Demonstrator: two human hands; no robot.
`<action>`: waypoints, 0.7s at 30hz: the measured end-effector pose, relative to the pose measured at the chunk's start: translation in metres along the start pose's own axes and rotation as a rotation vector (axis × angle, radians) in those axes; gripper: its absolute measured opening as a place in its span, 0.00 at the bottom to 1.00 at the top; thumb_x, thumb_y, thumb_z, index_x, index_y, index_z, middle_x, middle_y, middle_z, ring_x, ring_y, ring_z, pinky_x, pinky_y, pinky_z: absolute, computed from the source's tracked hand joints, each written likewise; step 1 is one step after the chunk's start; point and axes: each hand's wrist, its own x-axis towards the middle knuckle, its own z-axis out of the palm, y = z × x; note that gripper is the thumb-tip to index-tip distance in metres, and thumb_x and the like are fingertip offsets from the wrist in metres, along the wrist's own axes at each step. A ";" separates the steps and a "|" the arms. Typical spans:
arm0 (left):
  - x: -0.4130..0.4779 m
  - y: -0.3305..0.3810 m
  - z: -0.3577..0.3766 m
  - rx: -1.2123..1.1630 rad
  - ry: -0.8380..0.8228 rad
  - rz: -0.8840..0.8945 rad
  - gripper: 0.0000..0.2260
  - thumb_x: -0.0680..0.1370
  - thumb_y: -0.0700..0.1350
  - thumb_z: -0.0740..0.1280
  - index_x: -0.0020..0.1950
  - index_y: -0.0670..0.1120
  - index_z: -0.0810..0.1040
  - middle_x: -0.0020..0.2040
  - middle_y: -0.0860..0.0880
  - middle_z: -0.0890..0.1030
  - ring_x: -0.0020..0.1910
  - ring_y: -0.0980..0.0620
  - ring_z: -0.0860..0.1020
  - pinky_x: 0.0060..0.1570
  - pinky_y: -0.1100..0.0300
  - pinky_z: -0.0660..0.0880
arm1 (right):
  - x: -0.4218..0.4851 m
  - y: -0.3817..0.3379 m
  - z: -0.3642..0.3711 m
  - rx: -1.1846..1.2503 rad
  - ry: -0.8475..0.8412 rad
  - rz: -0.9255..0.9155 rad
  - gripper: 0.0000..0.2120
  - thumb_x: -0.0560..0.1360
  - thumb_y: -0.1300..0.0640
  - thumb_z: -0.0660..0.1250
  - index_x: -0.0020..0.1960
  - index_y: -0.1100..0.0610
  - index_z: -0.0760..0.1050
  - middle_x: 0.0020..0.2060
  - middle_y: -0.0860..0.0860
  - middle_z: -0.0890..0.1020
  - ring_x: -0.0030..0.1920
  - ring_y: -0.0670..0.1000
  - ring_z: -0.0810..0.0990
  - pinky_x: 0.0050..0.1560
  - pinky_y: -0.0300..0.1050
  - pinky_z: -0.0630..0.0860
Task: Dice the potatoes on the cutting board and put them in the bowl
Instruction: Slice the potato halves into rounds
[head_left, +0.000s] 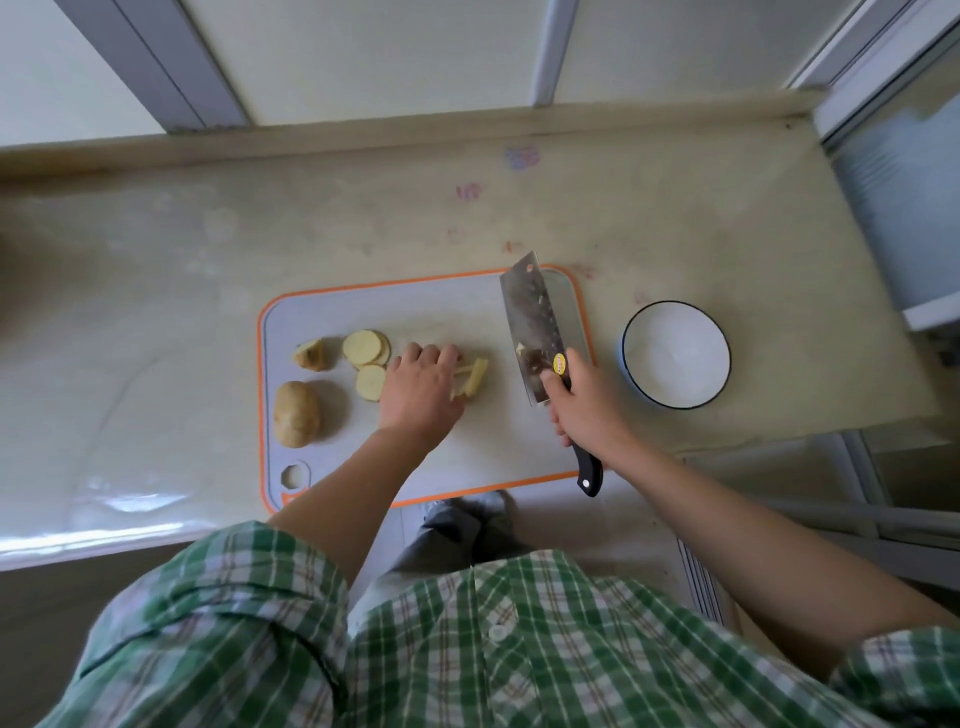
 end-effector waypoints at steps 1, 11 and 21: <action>0.000 -0.002 0.000 0.017 0.008 0.005 0.23 0.73 0.54 0.67 0.64 0.47 0.69 0.58 0.46 0.75 0.59 0.44 0.69 0.56 0.53 0.66 | 0.000 -0.001 -0.001 -0.005 0.000 -0.007 0.09 0.81 0.55 0.56 0.42 0.54 0.63 0.30 0.56 0.75 0.24 0.53 0.72 0.25 0.49 0.75; 0.004 0.012 0.001 -0.008 0.064 -0.053 0.22 0.75 0.62 0.65 0.58 0.45 0.74 0.54 0.46 0.76 0.56 0.44 0.71 0.52 0.53 0.67 | 0.002 -0.001 0.004 0.032 -0.020 0.032 0.09 0.80 0.55 0.57 0.44 0.59 0.63 0.30 0.57 0.73 0.24 0.52 0.71 0.24 0.47 0.74; 0.019 0.034 0.001 0.312 -0.089 0.046 0.11 0.80 0.41 0.54 0.57 0.42 0.73 0.53 0.44 0.77 0.53 0.45 0.71 0.43 0.56 0.63 | 0.002 -0.005 0.000 0.031 -0.018 0.021 0.09 0.81 0.57 0.57 0.44 0.59 0.64 0.30 0.58 0.74 0.24 0.52 0.71 0.24 0.48 0.74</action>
